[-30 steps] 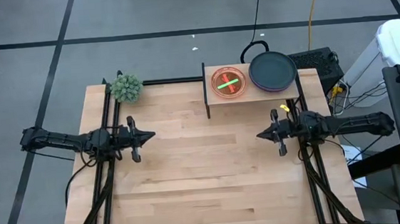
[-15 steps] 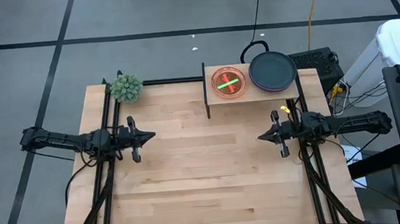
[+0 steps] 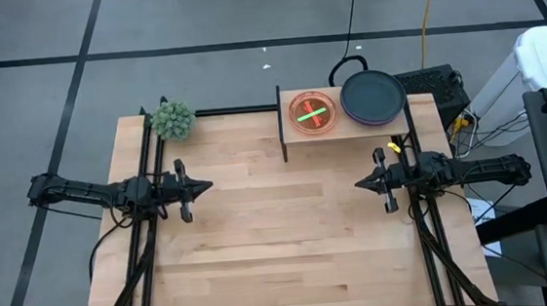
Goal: Place and stack plates onto a shelf
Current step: Return to Home Position
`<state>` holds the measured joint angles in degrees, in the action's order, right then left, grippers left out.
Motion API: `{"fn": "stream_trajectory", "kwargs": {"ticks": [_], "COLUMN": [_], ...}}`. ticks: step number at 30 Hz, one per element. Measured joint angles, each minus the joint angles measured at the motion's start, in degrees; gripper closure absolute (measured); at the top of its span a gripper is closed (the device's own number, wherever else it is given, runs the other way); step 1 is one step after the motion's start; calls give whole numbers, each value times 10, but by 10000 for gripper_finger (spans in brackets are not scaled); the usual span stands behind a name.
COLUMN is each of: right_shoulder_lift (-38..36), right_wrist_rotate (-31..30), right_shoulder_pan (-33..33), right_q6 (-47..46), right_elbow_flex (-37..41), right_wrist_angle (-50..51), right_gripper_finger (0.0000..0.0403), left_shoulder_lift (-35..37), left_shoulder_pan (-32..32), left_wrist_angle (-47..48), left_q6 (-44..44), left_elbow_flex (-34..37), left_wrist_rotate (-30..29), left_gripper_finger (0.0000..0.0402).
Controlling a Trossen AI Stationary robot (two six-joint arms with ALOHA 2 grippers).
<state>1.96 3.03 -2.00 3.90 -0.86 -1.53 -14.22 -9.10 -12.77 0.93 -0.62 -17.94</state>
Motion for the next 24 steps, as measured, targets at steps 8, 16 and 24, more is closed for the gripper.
{"fn": "stream_trajectory", "kwargs": {"ticks": [8, 16, 24], "right_shoulder_lift": [0, 0, 0], "right_wrist_rotate": [0, 0, 0], "right_shoulder_pan": [0, 0, 0], "right_q6": [4, -1, -2], "right_elbow_flex": [0, 0, 0], "right_wrist_angle": [1, -5, -6], "right_gripper_finger": [403, 403, 403], "left_shoulder_lift": [0, 0, 0], "left_shoulder_pan": [0, -6, -19], "left_wrist_angle": [3, 2, 1], "left_q6": [-2, 4, -34], "left_elbow_flex": [0, 0, 0], "left_wrist_rotate": [5, 88, 71], "left_gripper_finger": [401, 401, 401]}}
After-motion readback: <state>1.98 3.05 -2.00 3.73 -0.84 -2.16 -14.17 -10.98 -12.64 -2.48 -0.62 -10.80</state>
